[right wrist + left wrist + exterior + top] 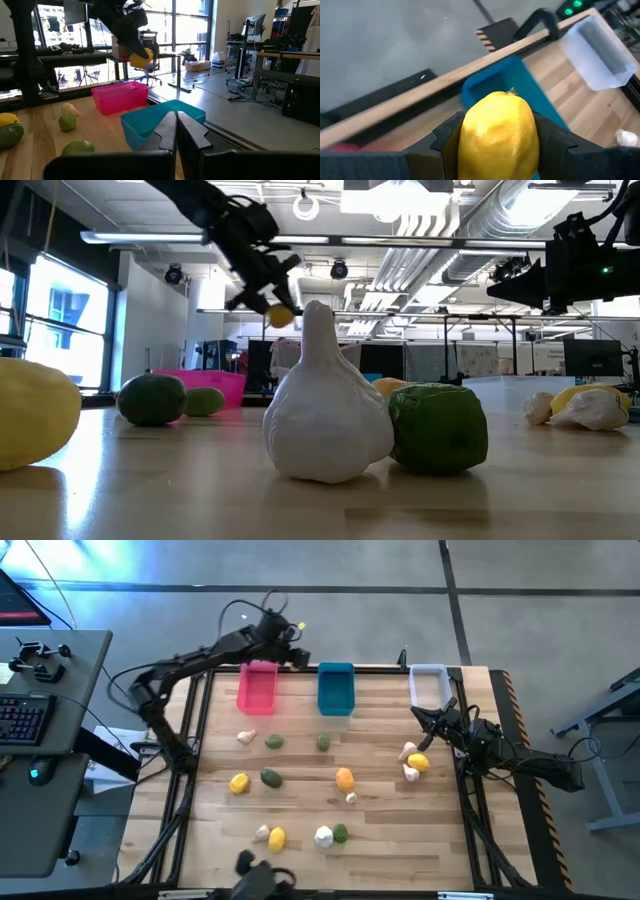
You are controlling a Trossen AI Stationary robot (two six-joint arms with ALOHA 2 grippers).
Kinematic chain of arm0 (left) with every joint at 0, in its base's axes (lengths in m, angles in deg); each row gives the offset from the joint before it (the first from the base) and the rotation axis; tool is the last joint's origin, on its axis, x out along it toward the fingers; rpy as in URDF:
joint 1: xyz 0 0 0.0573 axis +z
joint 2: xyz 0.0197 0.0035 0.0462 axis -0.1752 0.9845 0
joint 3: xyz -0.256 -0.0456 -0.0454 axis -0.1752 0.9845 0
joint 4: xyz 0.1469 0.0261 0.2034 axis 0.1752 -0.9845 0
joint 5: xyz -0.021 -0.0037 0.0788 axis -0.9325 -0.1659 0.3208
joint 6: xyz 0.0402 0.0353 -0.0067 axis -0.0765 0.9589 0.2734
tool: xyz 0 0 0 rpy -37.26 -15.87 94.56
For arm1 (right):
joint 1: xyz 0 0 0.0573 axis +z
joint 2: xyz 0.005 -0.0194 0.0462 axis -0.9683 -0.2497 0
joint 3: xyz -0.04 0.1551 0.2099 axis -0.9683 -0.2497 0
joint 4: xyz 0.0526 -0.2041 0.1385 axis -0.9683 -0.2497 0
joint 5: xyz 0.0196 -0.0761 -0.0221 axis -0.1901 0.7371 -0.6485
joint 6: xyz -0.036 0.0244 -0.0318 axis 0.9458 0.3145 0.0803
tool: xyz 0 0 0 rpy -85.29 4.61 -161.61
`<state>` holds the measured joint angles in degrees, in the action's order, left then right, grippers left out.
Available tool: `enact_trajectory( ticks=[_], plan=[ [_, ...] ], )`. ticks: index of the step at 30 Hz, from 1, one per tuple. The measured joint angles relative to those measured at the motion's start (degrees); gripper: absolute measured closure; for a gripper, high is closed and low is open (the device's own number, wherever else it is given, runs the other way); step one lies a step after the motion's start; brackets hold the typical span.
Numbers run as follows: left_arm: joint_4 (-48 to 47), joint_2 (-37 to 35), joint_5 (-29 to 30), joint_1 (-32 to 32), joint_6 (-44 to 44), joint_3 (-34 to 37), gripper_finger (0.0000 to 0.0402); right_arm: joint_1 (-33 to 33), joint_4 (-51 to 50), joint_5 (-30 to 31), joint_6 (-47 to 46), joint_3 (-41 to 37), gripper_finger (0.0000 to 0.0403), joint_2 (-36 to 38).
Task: Sort produce into baskets
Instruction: Put the lemon into the blue bin
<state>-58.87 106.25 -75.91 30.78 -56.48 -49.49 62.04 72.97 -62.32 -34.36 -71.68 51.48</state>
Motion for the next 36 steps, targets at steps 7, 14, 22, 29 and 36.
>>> enact_trajectory(
  ticks=[7, 14, 22, 29, 36],
  plan=[
    [-4.7, -8.6, 2.8, 1.8, 0.8, 8.8, 0.0233, 0.0, 0.0, 0.0, 0.0, 0.0, 0.0402, 0.0],
    [2.4, -4.8, -3.7, -2.9, 0.5, 8.2, 0.0233, 0.0, 0.0, 0.3, 0.0, 0.0, 0.0402, 0.0],
    [0.6, 5.7, -5.8, -9.0, 4.7, -1.9, 0.0233, 0.0, 0.0, 0.2, 0.0, 0.0, 0.0402, 0.0],
    [-2.8, 13.4, -5.8, -12.8, 8.9, -10.6, 0.0233, 0.0, 0.0, 0.2, 0.0, 0.0, 0.0402, 0.0],
    [-6.4, 19.7, -5.7, -15.7, 12.3, -15.2, 0.0233, 0.0, 0.0, 0.2, 0.0, 0.0, 0.0402, 0.0]
  ],
)
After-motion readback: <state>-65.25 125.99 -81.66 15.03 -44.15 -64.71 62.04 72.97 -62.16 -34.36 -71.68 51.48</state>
